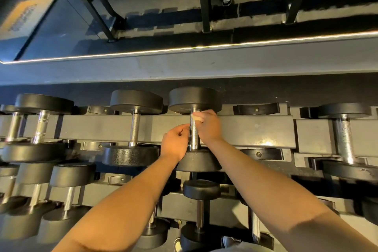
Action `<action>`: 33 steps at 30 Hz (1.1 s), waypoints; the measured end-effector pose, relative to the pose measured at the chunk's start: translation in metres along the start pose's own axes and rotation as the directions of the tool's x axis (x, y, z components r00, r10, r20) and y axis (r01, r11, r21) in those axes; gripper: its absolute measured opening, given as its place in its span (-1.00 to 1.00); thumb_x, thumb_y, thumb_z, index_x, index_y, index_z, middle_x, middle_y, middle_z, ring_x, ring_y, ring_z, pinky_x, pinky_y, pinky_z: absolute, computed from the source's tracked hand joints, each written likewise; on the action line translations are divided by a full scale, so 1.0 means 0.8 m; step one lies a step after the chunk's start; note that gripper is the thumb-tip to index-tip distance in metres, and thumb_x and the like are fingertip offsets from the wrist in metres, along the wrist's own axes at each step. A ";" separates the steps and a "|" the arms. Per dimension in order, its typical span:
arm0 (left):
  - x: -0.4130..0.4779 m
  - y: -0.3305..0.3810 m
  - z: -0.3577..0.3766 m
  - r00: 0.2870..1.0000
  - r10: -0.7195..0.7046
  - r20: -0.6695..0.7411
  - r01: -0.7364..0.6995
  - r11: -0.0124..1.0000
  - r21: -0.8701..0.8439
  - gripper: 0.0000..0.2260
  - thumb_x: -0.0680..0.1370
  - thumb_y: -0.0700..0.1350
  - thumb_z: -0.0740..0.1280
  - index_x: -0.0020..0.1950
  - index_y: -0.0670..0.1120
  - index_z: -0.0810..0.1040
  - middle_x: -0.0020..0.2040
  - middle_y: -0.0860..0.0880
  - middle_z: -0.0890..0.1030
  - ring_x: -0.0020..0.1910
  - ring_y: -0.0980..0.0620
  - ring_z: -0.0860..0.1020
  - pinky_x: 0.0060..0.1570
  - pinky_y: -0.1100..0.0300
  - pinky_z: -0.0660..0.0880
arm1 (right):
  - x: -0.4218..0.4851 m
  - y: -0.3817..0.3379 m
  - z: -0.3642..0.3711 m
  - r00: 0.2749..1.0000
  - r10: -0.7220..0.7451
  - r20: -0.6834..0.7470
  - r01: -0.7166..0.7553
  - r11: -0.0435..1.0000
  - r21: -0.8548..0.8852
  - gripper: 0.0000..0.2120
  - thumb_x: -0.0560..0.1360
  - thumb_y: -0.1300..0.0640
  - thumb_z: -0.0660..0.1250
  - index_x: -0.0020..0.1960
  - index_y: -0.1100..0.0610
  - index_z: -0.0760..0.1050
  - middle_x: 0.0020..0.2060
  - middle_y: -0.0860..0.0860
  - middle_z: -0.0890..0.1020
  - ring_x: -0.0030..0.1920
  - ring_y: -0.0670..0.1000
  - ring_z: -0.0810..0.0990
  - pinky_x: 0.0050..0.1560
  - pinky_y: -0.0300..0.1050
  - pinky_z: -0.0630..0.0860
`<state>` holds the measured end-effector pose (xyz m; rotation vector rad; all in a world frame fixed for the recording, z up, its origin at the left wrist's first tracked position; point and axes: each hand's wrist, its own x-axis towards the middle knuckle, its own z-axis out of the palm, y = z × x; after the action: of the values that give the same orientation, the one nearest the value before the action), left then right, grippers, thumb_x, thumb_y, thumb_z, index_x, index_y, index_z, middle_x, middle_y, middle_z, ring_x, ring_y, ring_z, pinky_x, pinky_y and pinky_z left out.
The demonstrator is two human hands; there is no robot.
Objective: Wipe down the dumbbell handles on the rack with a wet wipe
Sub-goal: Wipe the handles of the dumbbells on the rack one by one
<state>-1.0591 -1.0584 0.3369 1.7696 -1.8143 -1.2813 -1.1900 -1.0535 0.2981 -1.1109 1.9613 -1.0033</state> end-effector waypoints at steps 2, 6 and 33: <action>0.001 -0.001 0.000 1.000 -0.005 0.005 0.005 1.000 0.010 -0.77 0.69 0.00 0.19 0.14 0.28 0.60 -0.04 0.24 0.62 -0.03 0.26 0.57 -0.12 0.38 0.39 | -0.009 0.012 0.002 0.998 0.001 0.058 0.000 1.000 -0.013 -0.71 0.55 0.33 0.33 0.22 0.11 0.63 0.17 0.02 0.56 0.08 -0.05 0.55 0.04 -0.44 0.43; 0.001 -0.003 0.000 1.000 0.005 0.011 -0.005 1.000 -0.001 -0.76 0.69 -0.02 0.20 0.20 0.24 0.61 -0.09 0.28 0.61 -0.09 0.33 0.56 -0.16 0.44 0.37 | -0.023 0.022 0.000 0.998 0.005 0.056 -0.005 1.000 0.006 -0.75 0.52 0.31 0.40 0.15 0.12 0.68 0.08 0.06 0.66 0.05 -0.01 0.61 0.18 -0.10 0.56; 0.005 -0.007 -0.003 0.995 0.075 0.066 -0.075 0.997 0.003 -0.77 0.70 0.03 0.17 0.16 0.21 0.62 0.04 0.12 0.67 -0.03 0.21 0.57 -0.03 0.32 0.46 | -0.019 0.000 -0.003 0.992 0.045 -0.120 -0.036 0.996 0.083 -0.81 0.54 0.27 0.38 0.12 0.12 0.67 0.06 0.03 0.64 0.00 -0.11 0.56 -0.03 -0.55 0.40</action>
<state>-1.0546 -1.0617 0.3324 1.6640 -1.9031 -1.3213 -1.1854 -1.0396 0.3015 -0.9823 2.0118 -1.1416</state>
